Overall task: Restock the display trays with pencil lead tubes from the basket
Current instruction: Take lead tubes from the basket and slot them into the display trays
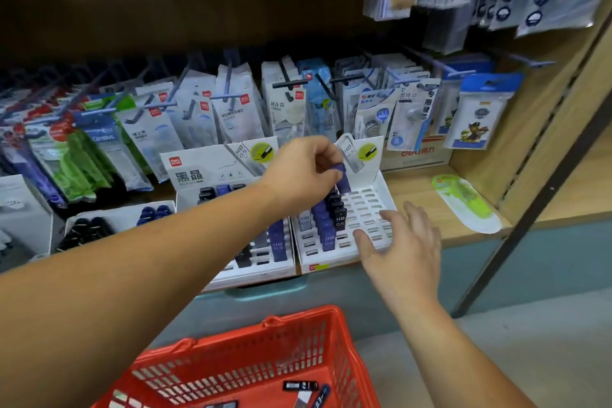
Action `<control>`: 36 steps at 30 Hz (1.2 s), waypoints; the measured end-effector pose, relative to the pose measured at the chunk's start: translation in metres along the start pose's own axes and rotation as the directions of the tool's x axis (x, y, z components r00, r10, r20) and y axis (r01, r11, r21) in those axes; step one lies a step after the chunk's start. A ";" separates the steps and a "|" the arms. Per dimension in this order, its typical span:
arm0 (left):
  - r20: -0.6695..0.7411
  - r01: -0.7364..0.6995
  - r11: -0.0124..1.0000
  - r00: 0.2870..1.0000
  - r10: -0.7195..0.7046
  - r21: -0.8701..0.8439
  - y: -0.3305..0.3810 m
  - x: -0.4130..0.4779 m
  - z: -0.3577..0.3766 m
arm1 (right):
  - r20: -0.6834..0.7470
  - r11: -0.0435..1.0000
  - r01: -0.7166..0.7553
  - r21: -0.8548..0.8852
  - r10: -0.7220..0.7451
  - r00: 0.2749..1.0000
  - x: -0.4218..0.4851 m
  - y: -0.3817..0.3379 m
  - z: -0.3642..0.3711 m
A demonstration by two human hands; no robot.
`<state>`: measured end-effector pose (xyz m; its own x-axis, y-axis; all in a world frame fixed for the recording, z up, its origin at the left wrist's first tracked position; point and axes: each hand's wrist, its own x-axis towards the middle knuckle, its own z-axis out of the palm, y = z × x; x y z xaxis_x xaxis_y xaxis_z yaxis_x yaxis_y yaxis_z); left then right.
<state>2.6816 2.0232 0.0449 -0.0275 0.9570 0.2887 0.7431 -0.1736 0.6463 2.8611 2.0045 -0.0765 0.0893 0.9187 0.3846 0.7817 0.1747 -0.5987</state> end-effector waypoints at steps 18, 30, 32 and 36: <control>-0.009 -0.001 0.953 1.000 0.004 0.302 -0.030 0.045 0.050 | 0.148 0.991 -0.129 0.027 0.124 0.981 0.004 0.017 0.012; 0.222 -0.130 0.792 0.975 -0.007 0.597 -0.024 0.047 0.043 | 0.245 0.985 -0.170 0.023 0.159 0.956 0.008 0.008 -0.001; 0.218 -0.118 0.829 0.976 -0.005 0.546 -0.021 0.040 0.038 | 0.258 0.986 -0.168 0.017 0.158 0.953 0.010 0.003 -0.005; 0.074 -0.104 0.922 0.994 0.082 0.373 -0.015 0.009 0.013 | 0.217 0.997 -0.069 -0.046 0.077 0.973 0.008 -0.011 -0.017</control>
<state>2.6792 2.0375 0.0289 0.0832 0.9540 0.2881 0.9373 -0.1731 0.3025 2.8642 2.0040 -0.0550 0.0135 0.9843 0.1759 0.8012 0.0946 -0.5908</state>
